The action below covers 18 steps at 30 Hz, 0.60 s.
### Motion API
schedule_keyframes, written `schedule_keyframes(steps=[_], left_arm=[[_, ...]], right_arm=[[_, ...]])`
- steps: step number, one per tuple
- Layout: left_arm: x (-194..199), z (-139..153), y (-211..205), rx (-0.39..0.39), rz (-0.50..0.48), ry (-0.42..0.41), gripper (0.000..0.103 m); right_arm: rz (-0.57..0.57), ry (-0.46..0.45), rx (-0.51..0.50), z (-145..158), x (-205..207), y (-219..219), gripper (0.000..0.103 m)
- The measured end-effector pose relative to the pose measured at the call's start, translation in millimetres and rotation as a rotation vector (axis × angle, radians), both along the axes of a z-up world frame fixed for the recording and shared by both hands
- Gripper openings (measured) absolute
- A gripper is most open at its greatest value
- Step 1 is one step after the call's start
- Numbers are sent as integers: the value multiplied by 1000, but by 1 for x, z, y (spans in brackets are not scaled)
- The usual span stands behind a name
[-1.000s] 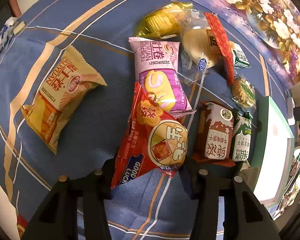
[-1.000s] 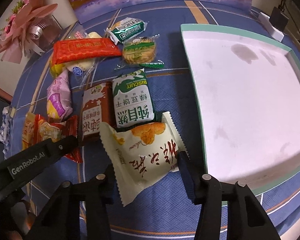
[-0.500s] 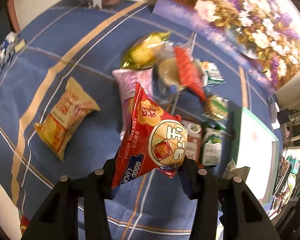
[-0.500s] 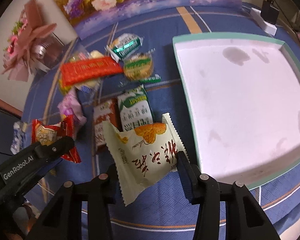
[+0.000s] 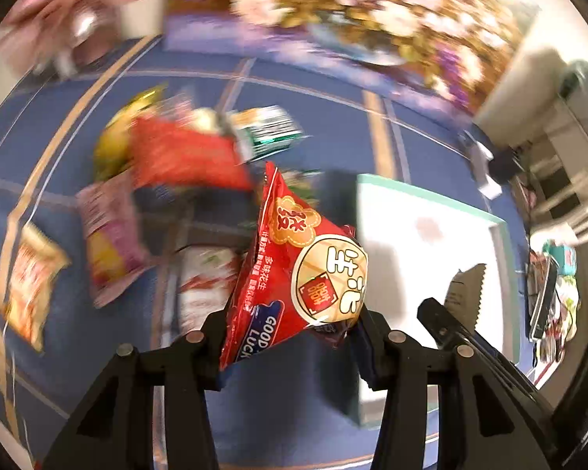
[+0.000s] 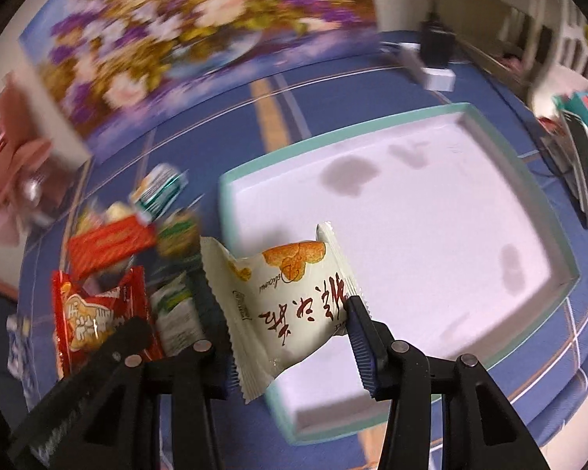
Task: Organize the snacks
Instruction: 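Carry both packs over the white tray and open both grippers to drop them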
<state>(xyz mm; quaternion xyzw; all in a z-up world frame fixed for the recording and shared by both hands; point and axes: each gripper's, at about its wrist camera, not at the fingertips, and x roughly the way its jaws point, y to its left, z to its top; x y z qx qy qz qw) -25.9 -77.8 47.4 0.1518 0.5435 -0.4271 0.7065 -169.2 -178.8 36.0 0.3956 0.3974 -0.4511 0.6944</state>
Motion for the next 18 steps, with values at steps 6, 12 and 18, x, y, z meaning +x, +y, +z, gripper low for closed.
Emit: schedule_keyframes(steps=[6,12,18], left_arm=[[-15,-6,-48,-7,-67,-19,50],[-33,-17,-91,36,-146,-69,50],[-42,-26,-122,53,-170,-77,50]], right_arm=[[-78,37,-10,-10,-17,-41,49],[-146,51,-32,-15,-31,-74,50],[-189,59,-14,-31,-40,-94,50]])
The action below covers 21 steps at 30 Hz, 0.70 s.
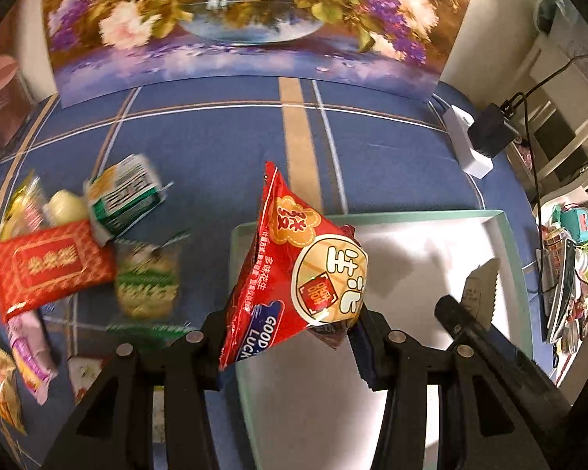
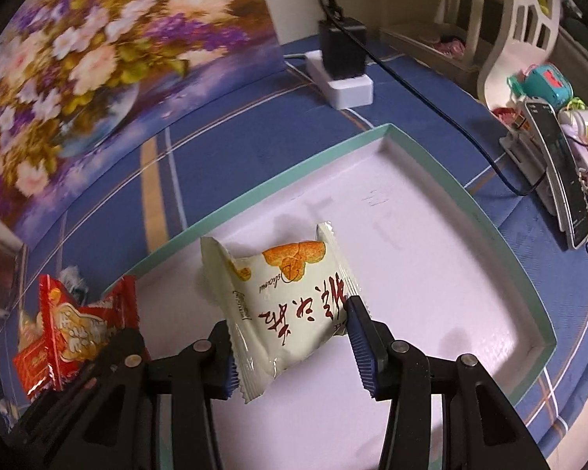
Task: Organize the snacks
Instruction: 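Carry both packs over the white tray and open both grippers to drop them, then move both grippers back toward the snack pile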
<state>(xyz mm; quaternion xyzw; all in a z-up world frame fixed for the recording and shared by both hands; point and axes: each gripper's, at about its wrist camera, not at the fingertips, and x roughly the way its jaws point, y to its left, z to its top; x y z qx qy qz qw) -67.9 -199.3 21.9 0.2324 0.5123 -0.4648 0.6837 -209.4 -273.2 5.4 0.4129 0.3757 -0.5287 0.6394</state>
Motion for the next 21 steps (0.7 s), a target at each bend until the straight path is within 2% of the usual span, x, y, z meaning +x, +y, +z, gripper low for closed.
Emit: schedule_keyframes(steps=[5,8,10,15,18,19,21], left_arm=[[-5,-1,-16,14,-4,-10,51],[-5,5,-16,5,2,-18,54],[-3,8,-12,-4,13,-14,66],[3,16,4,-23,40,-32,70],[10,19,19,-37,74,-26,88],[12,20,24,-42,84,-28,89],[18,21,37,-47,106,-32,89]], right_arm=[[-11,-5,17,-8,-6,-11,51],[2,-6,25,-8,-7,-12,51],[6,-11,27,-8,-8,-12,52],[56,2,16,-3,-4,-4,62],[58,-5,15,0,-6,4,72],[55,-10,16,0,-8,6,76],[60,-9,14,2,-9,13,77]])
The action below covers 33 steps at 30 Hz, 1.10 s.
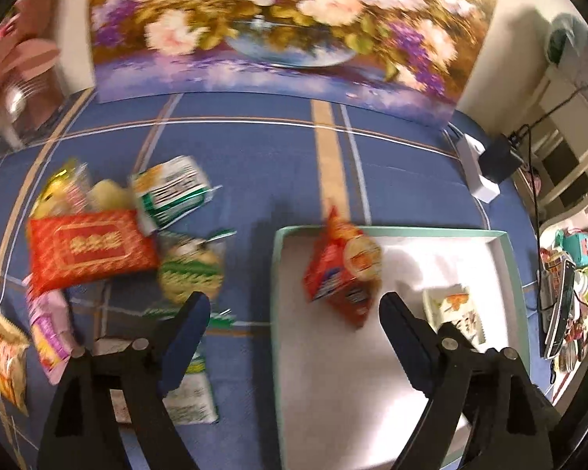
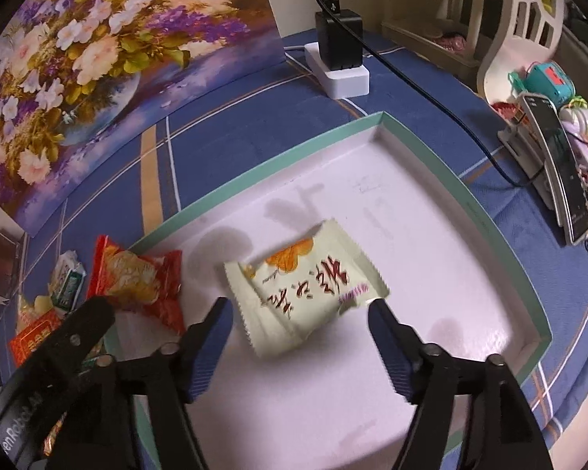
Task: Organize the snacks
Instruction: 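Move both grippers back toward the snack pile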
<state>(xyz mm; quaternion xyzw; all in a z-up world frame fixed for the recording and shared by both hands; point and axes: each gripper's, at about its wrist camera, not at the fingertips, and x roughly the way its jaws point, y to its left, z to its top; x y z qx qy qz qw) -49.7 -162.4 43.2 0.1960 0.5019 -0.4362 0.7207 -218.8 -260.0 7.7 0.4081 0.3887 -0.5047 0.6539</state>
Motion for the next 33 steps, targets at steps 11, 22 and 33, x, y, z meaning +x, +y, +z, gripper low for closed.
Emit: schedule_keyframes(steps=[11,22,33], left_arm=[[41,16,77,-40,168,-85,98],[66,28,124,30,263,-174,99],[78,43,158,63,360,-201,99]], right_arm=[[40,-4,-12,12,3,38,103],[138,14,-71,39,20,81,103],[245,25,-98,48,53,118,103]])
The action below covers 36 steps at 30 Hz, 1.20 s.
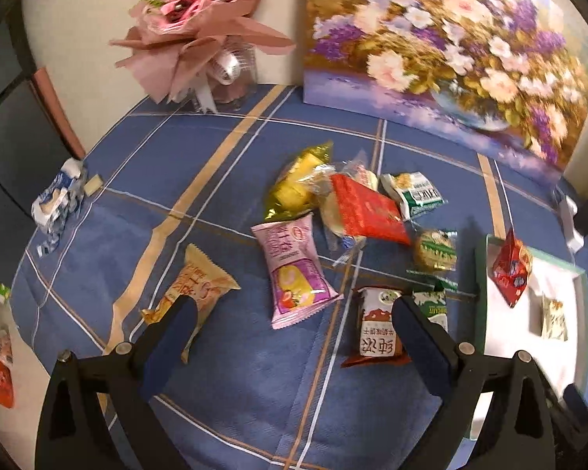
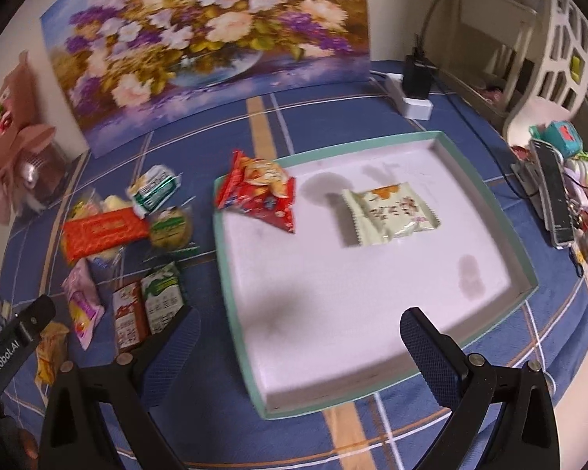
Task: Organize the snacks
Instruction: 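Move both grippers back toward the snack pile, then grasp the green-white BISCUIT pack with the right gripper while the left grasps the yellow bread bag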
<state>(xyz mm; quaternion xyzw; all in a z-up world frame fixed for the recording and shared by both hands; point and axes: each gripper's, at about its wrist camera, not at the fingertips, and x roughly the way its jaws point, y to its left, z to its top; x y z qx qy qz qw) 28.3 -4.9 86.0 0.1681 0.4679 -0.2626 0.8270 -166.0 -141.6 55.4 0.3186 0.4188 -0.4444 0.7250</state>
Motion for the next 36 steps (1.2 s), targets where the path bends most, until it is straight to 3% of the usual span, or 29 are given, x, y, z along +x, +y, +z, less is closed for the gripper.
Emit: schedule_keyframes(steps=[7,10,17,22,32,36], left_arm=[[34,-22,19,120,145,96,99],[52,-34,32,115,202,173,99],[91,-47,67,78,328,264,99],[110,-58,85,66,397,303,99],[126,-80,77,30,397,346,99],[132,-89,69,11,389,365,99]], right_arm=[[56,-14,46,-9,26,11,103],[78,-10,92,-20,39,16,103],[112,-52,196,-41,68,25,103],[139,-53,213,-50,84,28,92],[166,-17,193,-63,98,16,71],[170,-12,185,-67,100,9,68]])
